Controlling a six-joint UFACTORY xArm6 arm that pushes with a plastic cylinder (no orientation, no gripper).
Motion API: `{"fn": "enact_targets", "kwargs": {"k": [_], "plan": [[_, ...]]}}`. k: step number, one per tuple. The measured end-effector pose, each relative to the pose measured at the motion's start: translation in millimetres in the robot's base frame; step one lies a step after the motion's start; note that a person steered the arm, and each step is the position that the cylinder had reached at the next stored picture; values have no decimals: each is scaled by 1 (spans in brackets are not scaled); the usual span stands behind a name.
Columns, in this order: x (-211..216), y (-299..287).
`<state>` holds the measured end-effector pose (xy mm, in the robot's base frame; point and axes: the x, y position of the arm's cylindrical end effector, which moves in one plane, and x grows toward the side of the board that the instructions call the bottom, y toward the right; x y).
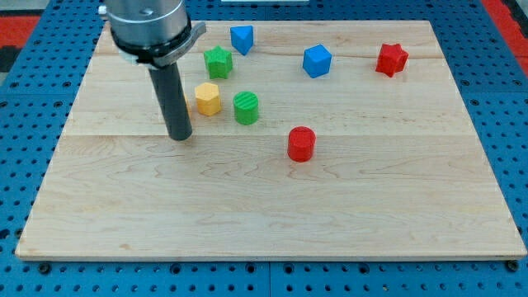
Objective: Put the green circle into the yellow blocks
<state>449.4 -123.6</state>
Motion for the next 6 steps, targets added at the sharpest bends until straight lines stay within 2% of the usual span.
{"fn": "enact_targets", "kwargs": {"k": [2,3,5,6], "plan": [[0,-59],[1,-38],[-4,127],[-6,171]]}}
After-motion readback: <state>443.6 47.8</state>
